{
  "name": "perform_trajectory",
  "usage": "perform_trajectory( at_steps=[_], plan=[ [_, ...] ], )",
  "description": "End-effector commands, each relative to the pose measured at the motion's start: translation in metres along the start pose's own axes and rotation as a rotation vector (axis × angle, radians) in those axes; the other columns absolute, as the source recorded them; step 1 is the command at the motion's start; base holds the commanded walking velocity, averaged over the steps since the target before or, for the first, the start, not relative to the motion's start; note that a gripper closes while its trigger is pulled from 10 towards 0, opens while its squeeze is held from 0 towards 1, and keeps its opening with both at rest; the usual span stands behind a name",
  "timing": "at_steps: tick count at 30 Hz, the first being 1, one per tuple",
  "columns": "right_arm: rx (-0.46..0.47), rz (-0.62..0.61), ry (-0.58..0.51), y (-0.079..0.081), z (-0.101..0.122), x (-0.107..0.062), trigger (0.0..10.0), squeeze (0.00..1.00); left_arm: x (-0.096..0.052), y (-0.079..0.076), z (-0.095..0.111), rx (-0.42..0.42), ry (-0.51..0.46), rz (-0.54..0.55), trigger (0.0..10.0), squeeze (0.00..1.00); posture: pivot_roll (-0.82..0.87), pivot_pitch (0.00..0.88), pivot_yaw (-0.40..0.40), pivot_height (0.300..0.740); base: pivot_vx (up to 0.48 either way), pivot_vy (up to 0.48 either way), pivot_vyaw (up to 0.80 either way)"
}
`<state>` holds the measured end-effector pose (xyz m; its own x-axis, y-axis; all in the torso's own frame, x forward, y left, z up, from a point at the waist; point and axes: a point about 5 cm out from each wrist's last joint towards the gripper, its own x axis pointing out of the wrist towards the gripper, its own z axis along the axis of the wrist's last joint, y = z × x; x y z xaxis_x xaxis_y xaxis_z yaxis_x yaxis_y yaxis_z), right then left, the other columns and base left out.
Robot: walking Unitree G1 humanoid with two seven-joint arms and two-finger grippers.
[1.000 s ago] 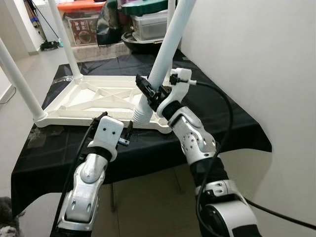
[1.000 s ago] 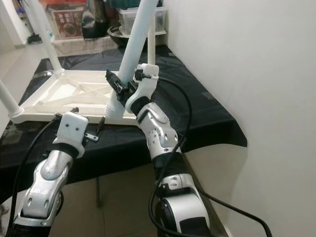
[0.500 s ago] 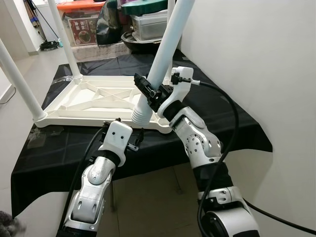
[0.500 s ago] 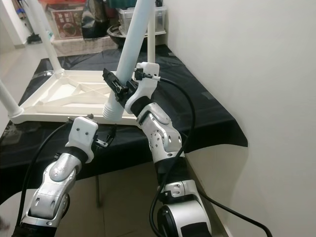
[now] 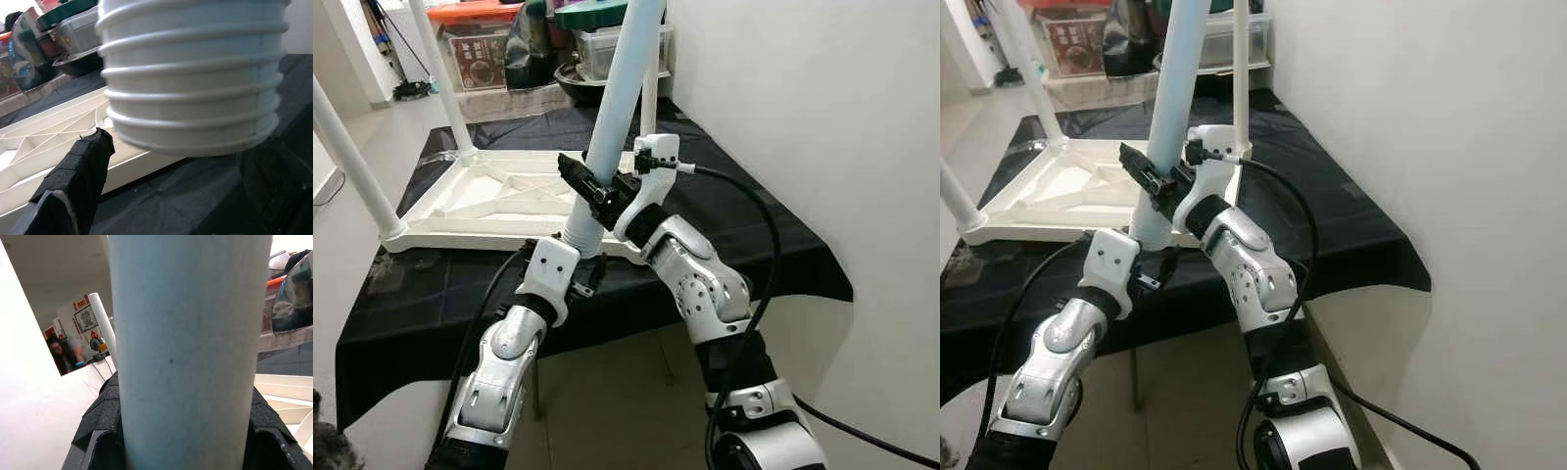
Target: Building children table
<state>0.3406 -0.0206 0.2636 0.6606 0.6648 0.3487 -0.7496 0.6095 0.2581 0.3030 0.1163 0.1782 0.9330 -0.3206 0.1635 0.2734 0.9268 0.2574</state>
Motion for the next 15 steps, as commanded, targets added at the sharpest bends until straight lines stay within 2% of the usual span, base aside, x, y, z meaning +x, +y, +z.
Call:
perform_trajectory(
  at_steps=[1,8,15],
  plan=[
    [0.120,0.001,0.008,0.012,-0.022,-0.004,0.0,0.00,0.002,-0.007,-0.001,-0.017,0.000,-0.041,10.0,0.00,-0.05,0.034,0.012,0.734,0.000,0.000,0.00],
    [0.117,-0.009,0.013,0.011,-0.023,-0.005,0.0,0.00,0.009,-0.012,0.004,-0.024,-0.028,-0.069,10.0,0.00,-0.04,0.034,0.013,0.734,0.000,0.000,0.00],
    [0.106,-0.021,0.024,0.009,-0.027,-0.009,0.0,0.00,0.012,-0.006,0.009,-0.011,-0.048,-0.040,10.0,0.00,-0.04,0.034,0.013,0.734,0.000,0.000,0.00]
  ],
)
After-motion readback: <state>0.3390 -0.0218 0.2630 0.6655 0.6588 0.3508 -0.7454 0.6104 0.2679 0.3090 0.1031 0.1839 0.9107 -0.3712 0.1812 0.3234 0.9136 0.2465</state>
